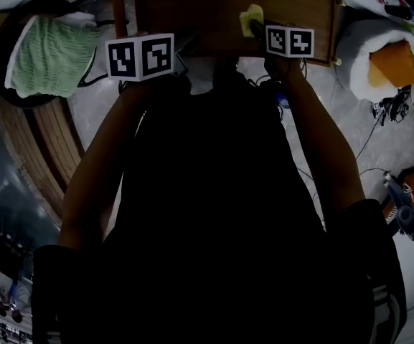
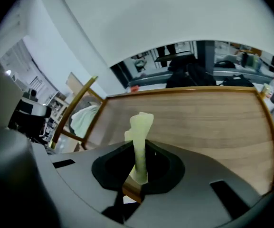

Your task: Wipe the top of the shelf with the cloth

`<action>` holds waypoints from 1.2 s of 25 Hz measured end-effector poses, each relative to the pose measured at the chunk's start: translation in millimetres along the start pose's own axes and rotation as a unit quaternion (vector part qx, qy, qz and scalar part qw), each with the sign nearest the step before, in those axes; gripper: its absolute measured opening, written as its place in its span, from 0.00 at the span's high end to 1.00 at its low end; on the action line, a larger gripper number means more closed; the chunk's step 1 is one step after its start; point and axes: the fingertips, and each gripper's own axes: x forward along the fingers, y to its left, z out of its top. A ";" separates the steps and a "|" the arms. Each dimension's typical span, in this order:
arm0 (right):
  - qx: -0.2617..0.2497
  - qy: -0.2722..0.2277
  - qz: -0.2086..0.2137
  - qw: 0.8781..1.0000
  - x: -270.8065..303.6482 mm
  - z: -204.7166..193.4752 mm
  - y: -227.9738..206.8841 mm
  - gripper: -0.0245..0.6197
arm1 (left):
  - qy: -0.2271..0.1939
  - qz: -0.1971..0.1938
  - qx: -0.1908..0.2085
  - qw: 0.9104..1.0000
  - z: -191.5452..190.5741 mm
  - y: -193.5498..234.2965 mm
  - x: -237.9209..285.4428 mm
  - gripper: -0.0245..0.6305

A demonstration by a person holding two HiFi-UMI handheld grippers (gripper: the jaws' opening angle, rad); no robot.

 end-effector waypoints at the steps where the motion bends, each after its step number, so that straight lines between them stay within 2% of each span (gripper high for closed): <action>1: -0.016 0.004 0.024 1.000 12.6 1.4 25.6 0.88 | -0.003 0.003 -0.001 1.000 0.5 8.2 -13.0 0.94; 5: -0.083 0.031 0.120 0.989 59.8 -4.6 117.1 0.88 | -0.023 0.012 -0.012 1.000 2.0 33.4 -56.3 0.94; 7: -0.097 0.041 0.149 0.983 81.5 -7.3 152.6 0.88 | -0.029 0.016 -0.017 0.999 -0.1 45.4 -73.9 0.94; 10: -0.093 0.047 0.176 0.979 111.7 -3.8 202.5 0.88 | -0.032 0.023 -0.025 0.999 -7.1 65.4 -97.0 0.94; 16: -0.095 0.090 0.159 0.979 159.2 -22.6 239.8 0.88 | -0.031 0.036 -0.032 0.998 -17.9 93.5 -122.9 0.94; 21: -0.164 0.112 0.163 0.966 170.8 -34.5 263.3 0.88 | -0.032 0.041 -0.044 0.998 -24.5 105.8 -129.6 0.94; 30: -0.230 0.141 0.150 0.951 174.4 -47.4 253.1 0.88 | -0.025 0.039 -0.050 0.998 -30.9 98.6 -117.0 0.94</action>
